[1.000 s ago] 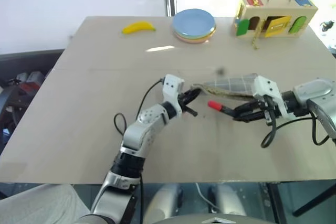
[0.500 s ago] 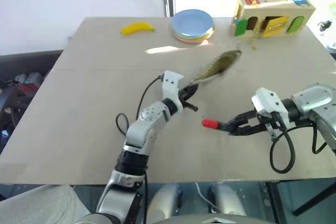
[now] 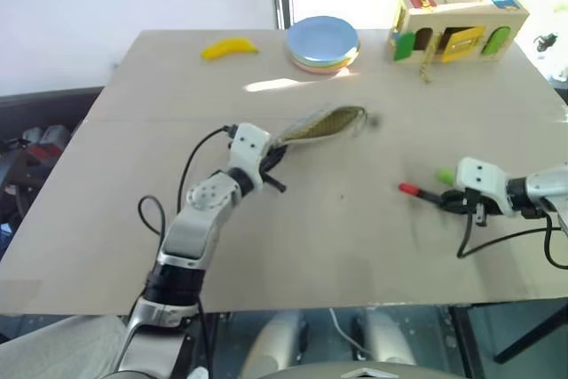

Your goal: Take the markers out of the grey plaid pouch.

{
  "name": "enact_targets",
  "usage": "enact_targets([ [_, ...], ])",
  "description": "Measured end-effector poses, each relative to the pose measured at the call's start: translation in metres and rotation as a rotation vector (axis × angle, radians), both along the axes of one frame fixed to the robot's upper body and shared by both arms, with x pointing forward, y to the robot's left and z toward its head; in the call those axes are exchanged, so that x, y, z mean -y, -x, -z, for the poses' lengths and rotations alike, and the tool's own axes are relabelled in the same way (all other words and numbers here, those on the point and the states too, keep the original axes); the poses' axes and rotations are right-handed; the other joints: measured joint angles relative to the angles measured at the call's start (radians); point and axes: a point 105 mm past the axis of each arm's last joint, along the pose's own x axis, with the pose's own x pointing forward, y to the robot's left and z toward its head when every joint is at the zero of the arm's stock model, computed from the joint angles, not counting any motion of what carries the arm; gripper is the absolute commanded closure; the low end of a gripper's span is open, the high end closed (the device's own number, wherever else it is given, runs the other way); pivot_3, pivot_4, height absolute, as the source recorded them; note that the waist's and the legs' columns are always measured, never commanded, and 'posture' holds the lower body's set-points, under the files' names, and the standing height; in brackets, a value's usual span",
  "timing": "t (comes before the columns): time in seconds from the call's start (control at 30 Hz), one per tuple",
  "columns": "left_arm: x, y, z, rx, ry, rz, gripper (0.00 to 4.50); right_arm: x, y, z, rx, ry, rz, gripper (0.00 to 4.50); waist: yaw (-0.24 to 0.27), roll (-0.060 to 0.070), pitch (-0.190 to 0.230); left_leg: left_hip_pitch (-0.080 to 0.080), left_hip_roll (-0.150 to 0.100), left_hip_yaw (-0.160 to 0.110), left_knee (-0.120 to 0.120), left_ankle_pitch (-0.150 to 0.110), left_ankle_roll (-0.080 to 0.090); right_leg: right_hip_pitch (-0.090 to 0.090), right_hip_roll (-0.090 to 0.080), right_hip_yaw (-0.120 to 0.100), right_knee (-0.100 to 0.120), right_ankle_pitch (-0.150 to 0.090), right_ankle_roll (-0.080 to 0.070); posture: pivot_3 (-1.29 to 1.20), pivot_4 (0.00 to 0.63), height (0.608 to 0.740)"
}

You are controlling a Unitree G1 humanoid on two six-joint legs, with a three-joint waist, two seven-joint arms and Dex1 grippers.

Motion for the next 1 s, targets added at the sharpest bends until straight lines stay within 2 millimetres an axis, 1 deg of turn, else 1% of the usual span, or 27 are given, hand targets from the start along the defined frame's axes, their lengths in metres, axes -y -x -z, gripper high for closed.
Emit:
enact_targets([
  [0.03,-0.001,0.001,0.001,-0.002,-0.007,0.001,4.5,0.002,-0.001,-0.001,0.008,0.004,0.012,2.75,0.001,0.0,0.0,0.0,0.0,0.0,0.0,0.0,0.0,0.0,0.0,0.0,0.0,0.0,0.0,0.0,0.15,0.74],
  [0.07,-0.002,0.002,0.003,-0.007,-0.015,0.004,4.5,0.004,-0.002,-0.001,0.017,0.006,0.021,2.29,0.002,0.0,0.0,0.0,0.0,0.0,0.0,0.0,0.0,0.0,0.0,0.0,0.0,0.0,0.0,0.0,0.15,0.74],
  [0.1,-0.003,0.003,0.005,-0.012,-0.021,0.007,4.5,0.006,-0.003,-0.003,0.027,0.003,0.041,1.69,0.004,0.0,0.0,0.0,0.0,-0.001,0.0,0.0,0.0,0.0,0.0,-0.001,0.0,0.0,0.0,0.0,0.15,0.74],
  [0.13,-0.004,0.004,0.005,-0.013,-0.026,0.009,4.5,0.007,-0.002,-0.003,0.027,-0.004,0.06,1.4,0.004,0.0,0.0,0.0,0.0,-0.001,0.0,0.0,0.0,0.0,0.0,-0.001,0.0,0.0,0.0,0.0,0.15,0.74],
  [0.17,-0.004,0.005,0.005,-0.012,-0.03,0.014,4.5,0.009,0.0,-0.004,0.02,-0.026,0.082,0.94,0.005,0.0,0.0,0.0,0.0,-0.001,0.0,0.0,0.0,0.0,0.0,-0.001,0.0,0.0,0.0,0.0,0.15,0.74],
  [0.27,-0.009,0.011,0.007,-0.014,-0.059,0.022,4.5,0.004,0.01,-0.006,-0.021,-0.131,0.115,0.94,0.001,0.0,0.0,-0.001,0.0,-0.001,-0.002,0.0,0.0,-0.001,0.0,0.0,-0.001,0.0,0.0,0.0,0.15,0.74],
  [0.33,-0.015,0.016,0.01,-0.021,-0.076,0.023,4.5,-0.019,0.016,-0.027,0.019,-0.348,0.077,0.94,-0.005,0.001,0.0,0.0,0.001,0.0,-0.003,0.0,0.0,-0.001,0.0,0.001,0.0,0.0,0.0,0.0,0.15,0.74],
  [0.4,-0.016,0.02,0.01,-0.017,-0.081,0.026,3.84,-0.032,0.024,-0.041,0.033,-0.461,0.046,0.9,-0.004,0.001,0.0,0.001,0.001,0.0,-0.002,0.0,0.0,0.0,0.0,0.001,0.0,0.0,0.0,0.0,0.15,0.74],
  [0.43,-0.019,0.024,0.009,-0.003,-0.092,0.023,3.5,-0.034,0.036,-0.048,0.038,-0.53,0.035,0.9,0.001,0.001,0.0,0.001,0.001,-0.001,-0.003,0.0,0.0,0.0,0.0,0.0,0.0,0.0,0.0,0.0,0.15,0.74],
  [0.47,-0.031,0.027,0.012,0.002,-0.117,-0.004,3.09,-0.035,0.048,-0.049,0.024,-0.597,0.04,0.9,0.006,0.0,0.0,0.0,0.001,-0.003,-0.003,0.0,0.0,0.001,0.0,-0.002,-0.002,0.0,0.0,0.0,0.15,0.74],
  [0.5,-0.037,0.028,0.014,-0.001,-0.131,-0.021,2.64,-0.035,0.051,-0.047,0.012,-0.617,0.047,0.9,0.006,0.0,0.0,0.0,0.0,-0.002,-0.002,0.0,0.0,0.001,0.0,-0.001,-0.002,0.0,0.0,0.0,0.15,0.74],
  [0.53,-0.045,0.03,0.014,0.014,-0.153,-0.043,2.02,-0.033,0.058,-0.043,0.009,-0.671,0.071,0.9,0.01,0.0,0.0,0.0,0.0,-0.002,-0.002,0.0,0.0,0.001,0.0,-0.001,-0.002,0.0,0.0,0.0,0.15,0.74],
  [0.57,-0.049,0.031,0.013,0.024,-0.164,-0.055,1.73,-0.032,0.063,-0.04,0.006,-0.707,0.087,0.9,0.012,0.0,0.0,0.001,0.0,-0.002,-0.002,0.0,0.0,0.002,0.0,-0.001,-0.001,0.0,0.0,0.0,0.15,0.74],
  [0.63,-0.059,0.033,0.012,0.049,-0.181,-0.083,1.73,-0.025,0.076,-0.027,-0.021,-0.754,0.145,0.9,0.019,0.001,0.0,0.001,0.0,-0.002,-0.002,-0.001,0.001,0.002,-0.001,0.0,-0.001,0.0,0.0,0.0,0.15,0.74],
  [0.67,-0.063,0.035,0.011,0.064,-0.194,-0.103,1.73,-0.018,0.083,-0.02,-0.017,-0.762,0.172,0.9,0.022,0.001,0.0,0.001,0.0,-0.002,-0.002,-0.001,0.001,0.002,-0.001,0.0,-0.001,0.0,0.0,0.0,0.15,0.74],
  [0.7,-0.07,0.038,0.013,0.067,-0.209,-0.129,1.73,-0.011,0.09,-0.012,-0.024,-0.766,0.207,0.9,0.023,0.001,0.0,0.002,0.0,-0.001,-0.003,-0.001,0.001,0.002,0.0,0.0,-0.001,0.0,0.0,0.0,0.15,0.74],
  [0.8,-0.085,0.045,0.016,0.05,-0.214,-0.184,1.73,0.002,0.107,0.008,-0.052,-0.748,0.261,0.9,0.023,0.001,0.0,0.002,0.0,-0.001,-0.003,-0.001,0.001,0.001,0.0,0.0,-0.001,0.0,0.0,0.0,0.15,0.74],
  [0.87,-0.087,0.057,0.019,0.015,-0.2,-0.172,1.73,0.005,0.115,0.014,-0.056,-0.717,0.258,0.9,0.018,0.002,-0.001,0.003,0.0,0.001,-0.004,-0.001,0.001,0.002,0.0,0.002,0.0,0.0,0.0,0.0,0.15,0.74],
  [0.93,-0.087,0.077,0.027,-0.053,-0.186,-0.12,1.73,0.008,0.119,0.016,-0.049,-0.712,0.255,0.9,0.007,0.002,-0.001,0.004,0.001,0.002,-0.004,-0.001,0.001,0.002,0.0,0.002,-0.001,0.0,0.0,0.0,0.15,0.74],
  [0.97,-0.088,0.088,0.034,-0.101,-0.18,-0.092,1.73,0.011,0.12,0.018,-0.046,-0.715,0.261,0.9,0.003,0.002,-0.001,0.005,0.001,0.002,-0.005,-0.001,0.001,0.002,0.0,0.003,-0.001,0.0,0.0,0.0,0.15,0.74],
  [1.0,-0.092,0.105,0.046,-0.182,-0.159,-0.062,1.73,0.016,0.122,0.021,-0.035,-0.72,0.276,0.9,0.0,0.003,-0.001,0.005,0.001,0.002,-0.006,-0.003,0.004,0.002,0.0,0.003,-0.001,0.0,0.0,0.0,0.15,0.74],
])
